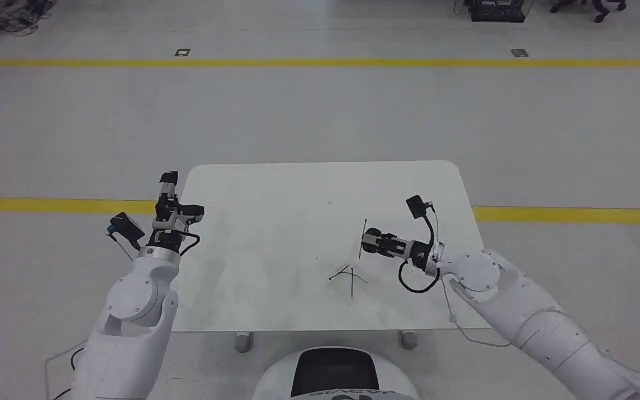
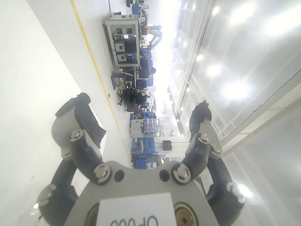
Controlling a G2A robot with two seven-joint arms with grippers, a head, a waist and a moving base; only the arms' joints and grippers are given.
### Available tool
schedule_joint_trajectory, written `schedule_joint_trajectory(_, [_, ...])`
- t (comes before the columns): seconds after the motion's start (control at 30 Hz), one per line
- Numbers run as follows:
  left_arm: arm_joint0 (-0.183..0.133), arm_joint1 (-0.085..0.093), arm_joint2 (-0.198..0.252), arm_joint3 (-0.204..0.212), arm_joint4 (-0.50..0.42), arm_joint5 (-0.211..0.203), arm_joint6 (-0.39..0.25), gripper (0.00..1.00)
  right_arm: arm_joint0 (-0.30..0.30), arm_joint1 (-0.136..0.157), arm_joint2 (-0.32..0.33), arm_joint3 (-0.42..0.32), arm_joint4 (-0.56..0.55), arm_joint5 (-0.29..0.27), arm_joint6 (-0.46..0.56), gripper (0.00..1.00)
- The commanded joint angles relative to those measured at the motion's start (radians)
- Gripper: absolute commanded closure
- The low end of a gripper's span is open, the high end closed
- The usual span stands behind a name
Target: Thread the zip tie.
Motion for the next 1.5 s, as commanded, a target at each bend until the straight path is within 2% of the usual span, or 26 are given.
schedule_joint_trajectory(0.0, [0.000, 0.000, 0.000, 0.000, 0.000, 0.000, 0.000, 0.00, -0.012, -0.002, 0.012, 0.005, 0.046, -0.008, 0.012, 1.00])
schedule_joint_trajectory(0.9, [0.000, 0.000, 0.000, 0.000, 0.000, 0.000, 0.000, 0.00, -0.026, -0.004, 0.026, 0.014, 0.082, -0.017, 0.011, 1.00])
schedule_joint_trajectory(1.0, [0.000, 0.000, 0.039, -0.039, 0.076, -0.012, -0.029, 0.00, -0.032, -0.007, 0.044, 0.023, 0.121, -0.018, 0.027, 1.00])
schedule_joint_trajectory(1.03, [0.004, 0.000, 0.065, -0.060, 0.145, -0.020, -0.042, 0.00, -0.034, -0.009, 0.052, 0.030, 0.142, -0.018, 0.039, 1.00])
schedule_joint_trajectory(1.1, [0.010, 0.001, 0.114, -0.077, 0.263, -0.038, -0.053, 0.00, -0.036, -0.012, 0.063, 0.040, 0.168, -0.018, 0.058, 1.00])
schedule_joint_trajectory(1.13, [0.008, -0.002, 0.155, -0.077, 0.303, -0.043, -0.058, 0.00, -0.036, -0.015, 0.070, 0.050, 0.183, -0.018, 0.066, 1.00])
schedule_joint_trajectory(1.27, [-0.020, -0.012, 0.258, -0.060, 0.376, -0.039, -0.054, 0.00, -0.032, -0.028, 0.080, 0.081, 0.218, -0.018, 0.070, 1.00])
schedule_joint_trajectory(1.33, [-0.026, -0.015, 0.277, -0.051, 0.384, -0.062, -0.039, 0.00, -0.030, -0.030, 0.082, 0.085, 0.221, -0.018, 0.071, 1.00])
schedule_joint_trajectory(1.47, [-0.026, -0.015, 0.277, -0.051, 0.384, -0.062, -0.039, 0.00, -0.030, -0.030, 0.082, 0.085, 0.221, -0.018, 0.071, 1.00])
